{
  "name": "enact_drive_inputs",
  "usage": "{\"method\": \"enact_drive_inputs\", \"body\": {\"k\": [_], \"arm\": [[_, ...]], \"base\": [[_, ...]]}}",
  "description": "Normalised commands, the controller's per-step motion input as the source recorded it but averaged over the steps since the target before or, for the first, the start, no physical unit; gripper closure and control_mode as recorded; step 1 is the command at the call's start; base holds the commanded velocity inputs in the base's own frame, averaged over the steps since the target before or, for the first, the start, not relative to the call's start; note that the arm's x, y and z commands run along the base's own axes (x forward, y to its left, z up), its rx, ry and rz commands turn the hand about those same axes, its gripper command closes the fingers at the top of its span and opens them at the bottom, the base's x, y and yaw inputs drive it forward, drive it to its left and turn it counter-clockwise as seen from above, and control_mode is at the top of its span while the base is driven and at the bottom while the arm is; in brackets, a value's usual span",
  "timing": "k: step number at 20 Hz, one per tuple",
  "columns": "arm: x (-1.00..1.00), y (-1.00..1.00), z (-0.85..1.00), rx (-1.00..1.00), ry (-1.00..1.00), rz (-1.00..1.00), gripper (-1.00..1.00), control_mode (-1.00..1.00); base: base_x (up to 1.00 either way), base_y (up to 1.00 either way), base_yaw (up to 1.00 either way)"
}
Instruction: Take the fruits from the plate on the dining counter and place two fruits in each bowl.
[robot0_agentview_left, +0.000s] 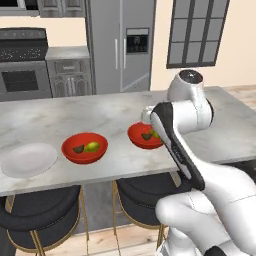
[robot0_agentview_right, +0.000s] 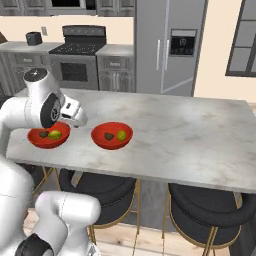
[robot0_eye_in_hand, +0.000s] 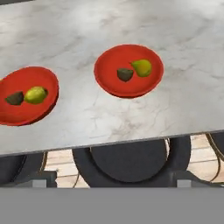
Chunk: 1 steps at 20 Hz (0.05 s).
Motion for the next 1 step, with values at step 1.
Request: {"method": "enact_drive_inputs", "body": {"k": [1], "arm": [[-0.99, 0.0, 0.61, 0.23, -0.71, 0.18, -1.0, -1.0]], "base": [[0.0, 0.0, 0.0]]}}
